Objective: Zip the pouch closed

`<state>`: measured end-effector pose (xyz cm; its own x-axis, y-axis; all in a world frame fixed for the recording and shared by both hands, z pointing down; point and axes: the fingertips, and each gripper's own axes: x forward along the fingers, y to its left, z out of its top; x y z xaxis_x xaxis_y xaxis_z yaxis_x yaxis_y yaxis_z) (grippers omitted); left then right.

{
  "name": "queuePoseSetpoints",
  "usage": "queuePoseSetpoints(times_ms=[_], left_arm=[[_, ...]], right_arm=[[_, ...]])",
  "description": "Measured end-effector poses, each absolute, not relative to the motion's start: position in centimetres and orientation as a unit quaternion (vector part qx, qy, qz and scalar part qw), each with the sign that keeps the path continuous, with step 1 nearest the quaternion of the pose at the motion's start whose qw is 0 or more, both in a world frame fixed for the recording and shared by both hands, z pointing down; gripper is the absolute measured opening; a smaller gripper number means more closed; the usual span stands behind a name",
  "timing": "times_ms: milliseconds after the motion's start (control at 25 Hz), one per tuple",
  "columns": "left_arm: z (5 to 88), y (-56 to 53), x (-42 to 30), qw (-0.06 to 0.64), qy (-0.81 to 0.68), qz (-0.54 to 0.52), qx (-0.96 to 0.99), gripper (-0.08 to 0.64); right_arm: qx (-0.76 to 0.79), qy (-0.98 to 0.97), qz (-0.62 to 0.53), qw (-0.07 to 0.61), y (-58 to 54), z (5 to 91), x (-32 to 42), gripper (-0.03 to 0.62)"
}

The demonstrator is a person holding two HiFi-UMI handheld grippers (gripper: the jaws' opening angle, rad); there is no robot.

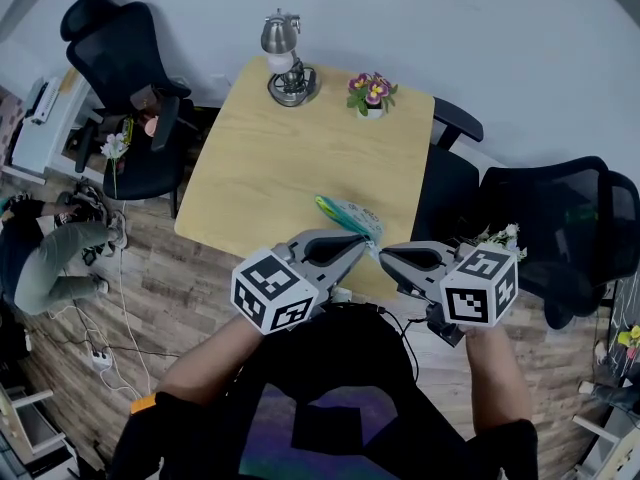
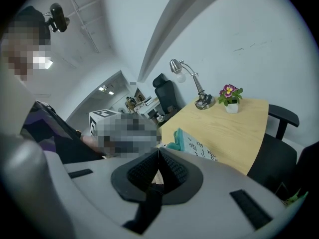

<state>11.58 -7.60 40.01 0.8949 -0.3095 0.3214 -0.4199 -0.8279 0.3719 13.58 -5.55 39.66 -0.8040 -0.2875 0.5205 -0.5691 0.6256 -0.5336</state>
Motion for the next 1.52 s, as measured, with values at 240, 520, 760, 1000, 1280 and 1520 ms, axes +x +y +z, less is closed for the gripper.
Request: queuePoseSetpoints(times_ms=[240,520,760,1000,1280,1520], left_arm=[[39.7,-8.1,12.0,0.189,-0.211,0.146,0.948,0.011],[41.3,-10.2,10.6,0.206,-0.251,0.169,0.931,0.011],[43.1,-13.7,6.4,0.237,-0.311,0.175,0.903,0.009],[42.5,-16.3,3.4,0.235,-0.348,0.168,0.892,0.009],[42.0,-17.1,2.9,0.232,-0.351,0.166,0.892,0.011],[40.9,-17.0,3.6,0.229,-0.343,0.159,0.897,0.009]], right_arm=[[0.252,-0.879,0.355,0.194,-5.7,39.3,14.3,0.018],[0.255,-0.879,0.350,0.198,-5.7,39.1,14.6,0.018],[0.259,-0.878,0.353,0.192,-5.7,38.8,15.5,0.018],[0.272,-0.873,0.359,0.190,-6.1,39.3,16.7,0.018],[0.293,-0.870,0.354,0.181,-7.6,39.2,17.8,0.018],[0.316,-0.864,0.342,0.189,-8.5,39.3,18.8,0.018]])
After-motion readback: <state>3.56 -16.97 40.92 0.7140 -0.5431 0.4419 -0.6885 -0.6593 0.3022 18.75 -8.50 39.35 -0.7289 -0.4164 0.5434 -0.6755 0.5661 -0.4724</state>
